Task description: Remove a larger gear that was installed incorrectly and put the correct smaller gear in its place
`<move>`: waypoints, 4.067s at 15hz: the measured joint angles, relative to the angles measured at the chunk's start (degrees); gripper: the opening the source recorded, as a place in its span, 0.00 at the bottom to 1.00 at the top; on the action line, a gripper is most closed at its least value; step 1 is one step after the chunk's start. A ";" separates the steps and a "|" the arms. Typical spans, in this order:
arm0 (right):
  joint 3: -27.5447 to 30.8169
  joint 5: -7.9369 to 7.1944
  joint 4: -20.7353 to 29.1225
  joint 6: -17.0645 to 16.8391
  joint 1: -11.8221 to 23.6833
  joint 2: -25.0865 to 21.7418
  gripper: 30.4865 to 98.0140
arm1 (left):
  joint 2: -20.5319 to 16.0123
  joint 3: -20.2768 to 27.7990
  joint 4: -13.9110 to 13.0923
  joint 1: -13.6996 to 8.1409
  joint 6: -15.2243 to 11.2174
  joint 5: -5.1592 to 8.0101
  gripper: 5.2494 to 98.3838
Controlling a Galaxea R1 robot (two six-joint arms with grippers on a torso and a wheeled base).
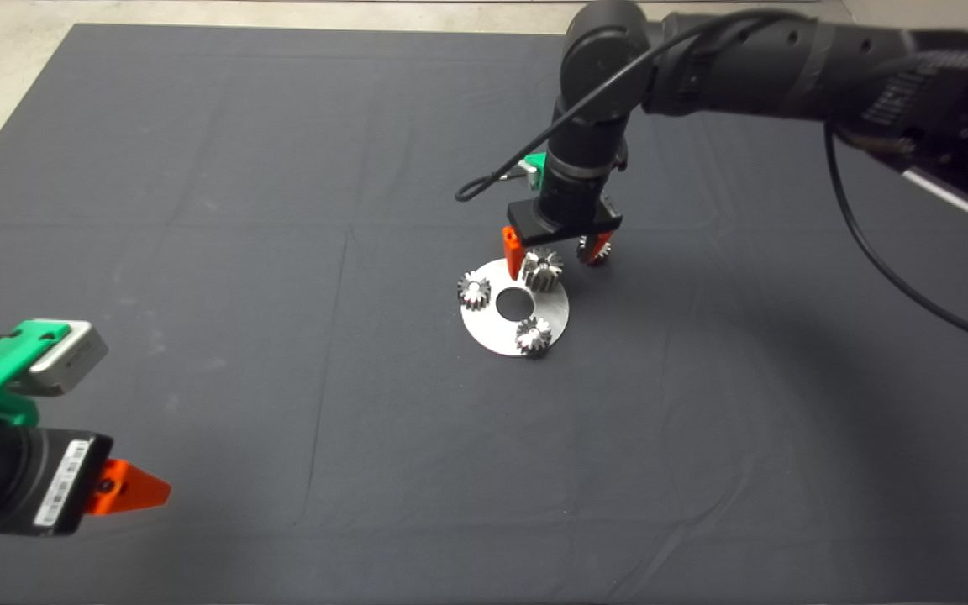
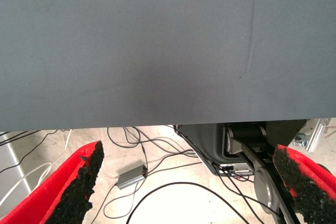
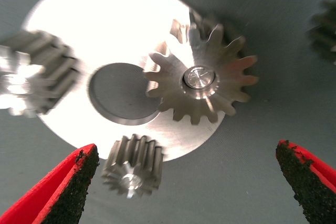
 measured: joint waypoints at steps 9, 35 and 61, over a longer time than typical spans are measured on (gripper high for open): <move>-2.48 0.00 -2.22 -3.36 -0.85 1.16 0.86 | 0.02 0.23 0.00 0.00 -1.05 0.00 0.84; -2.59 0.02 -11.20 -3.86 -3.13 2.03 0.88 | 0.02 0.23 0.02 0.00 -1.27 0.00 0.84; -2.57 -0.47 -12.71 -3.84 -3.10 2.79 0.29 | 0.02 0.23 0.04 0.02 -1.27 0.00 0.84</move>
